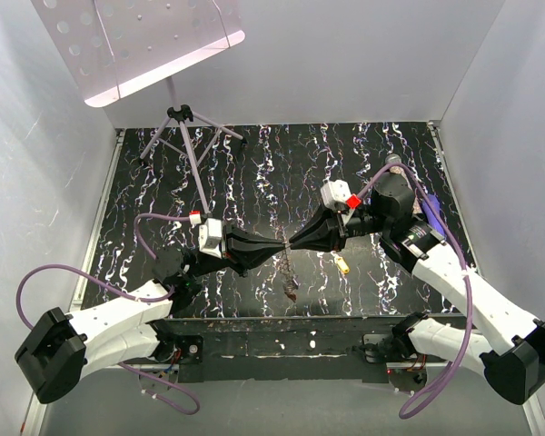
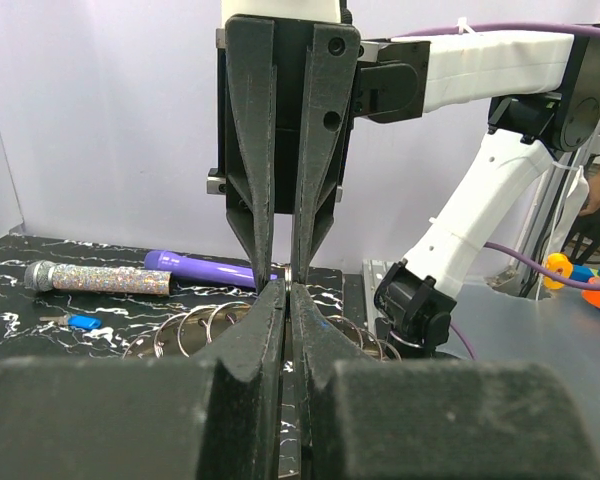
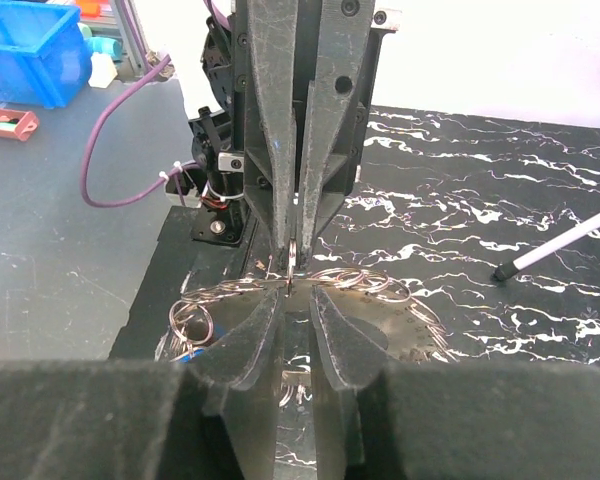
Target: Put the keys on the keyring
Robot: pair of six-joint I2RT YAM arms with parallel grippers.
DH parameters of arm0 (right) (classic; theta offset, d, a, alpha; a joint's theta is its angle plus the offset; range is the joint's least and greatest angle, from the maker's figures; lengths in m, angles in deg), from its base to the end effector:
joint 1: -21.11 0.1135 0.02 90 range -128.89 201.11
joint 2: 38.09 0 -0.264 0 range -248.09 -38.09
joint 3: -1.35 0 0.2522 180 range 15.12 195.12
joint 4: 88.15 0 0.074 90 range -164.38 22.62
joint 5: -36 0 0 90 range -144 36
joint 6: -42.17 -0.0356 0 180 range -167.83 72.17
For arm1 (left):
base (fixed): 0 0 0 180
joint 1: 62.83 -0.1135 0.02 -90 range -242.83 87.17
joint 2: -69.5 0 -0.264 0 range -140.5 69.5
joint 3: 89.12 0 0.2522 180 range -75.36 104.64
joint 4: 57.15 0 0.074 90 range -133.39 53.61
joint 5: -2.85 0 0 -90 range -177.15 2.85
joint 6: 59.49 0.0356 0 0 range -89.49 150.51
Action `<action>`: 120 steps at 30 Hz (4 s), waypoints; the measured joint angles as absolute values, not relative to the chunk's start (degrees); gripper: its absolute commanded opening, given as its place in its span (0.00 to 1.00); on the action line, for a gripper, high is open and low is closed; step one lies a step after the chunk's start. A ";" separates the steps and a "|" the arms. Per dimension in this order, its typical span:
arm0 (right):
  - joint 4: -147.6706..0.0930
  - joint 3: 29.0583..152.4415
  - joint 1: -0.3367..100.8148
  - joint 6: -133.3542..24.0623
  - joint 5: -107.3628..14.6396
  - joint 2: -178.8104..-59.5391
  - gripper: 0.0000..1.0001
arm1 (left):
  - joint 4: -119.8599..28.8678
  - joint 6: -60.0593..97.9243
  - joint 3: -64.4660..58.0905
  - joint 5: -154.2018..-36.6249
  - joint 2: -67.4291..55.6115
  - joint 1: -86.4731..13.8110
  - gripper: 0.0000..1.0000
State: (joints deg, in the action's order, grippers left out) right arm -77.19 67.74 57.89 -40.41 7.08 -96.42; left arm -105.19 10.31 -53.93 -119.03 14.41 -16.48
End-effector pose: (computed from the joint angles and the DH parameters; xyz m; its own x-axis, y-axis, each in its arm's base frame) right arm 0.1593 0.1580 0.3689 0.0876 -0.0125 -0.9961 -0.9867 -0.1389 -0.0851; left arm 0.1230 -0.1562 0.2933 -0.0176 -0.4063 -0.9136 0.9907 0.1160 -0.0707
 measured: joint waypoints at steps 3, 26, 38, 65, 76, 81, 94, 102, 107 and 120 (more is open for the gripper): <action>-77.59 67.74 57.95 -40.61 7.14 -96.55 0.19 | -105.35 10.28 -53.95 -119.01 14.41 -16.50 0.00; -78.15 67.74 58.74 -41.20 7.23 -97.21 0.01 | -105.63 10.17 -53.99 -118.70 13.90 -16.53 0.00; -73.83 67.74 59.00 -37.98 5.79 -95.96 0.50 | -87.05 19.07 -50.91 -123.42 19.41 -16.59 0.00; -59.90 64.11 58.56 -24.41 -1.34 -84.73 0.58 | -56.17 40.21 -35.26 -135.23 16.88 -17.31 0.00; -61.72 63.58 58.56 -24.24 2.71 -84.57 0.41 | -65.11 33.56 -38.19 -135.88 16.44 -17.38 0.00; -64.89 62.43 58.56 -26.36 3.93 -85.25 0.37 | -70.83 29.19 -40.37 -135.71 15.28 -17.40 0.00; -70.75 62.10 58.56 -32.30 4.74 -87.39 0.27 | -82.20 22.30 -44.51 -133.30 14.43 -17.40 0.00; -71.58 62.10 58.56 -34.79 4.69 -88.68 0.27 | -89.08 18.65 -48.22 -130.24 14.43 -17.40 0.00; -72.23 62.10 58.56 -36.74 3.99 -89.32 0.30 | -93.15 16.32 -49.69 -128.69 14.36 -17.40 0.00; -74.37 62.32 58.06 -40.19 1.63 -89.86 0.34 | -101.21 12.27 -52.44 -125.78 13.31 -17.40 0.00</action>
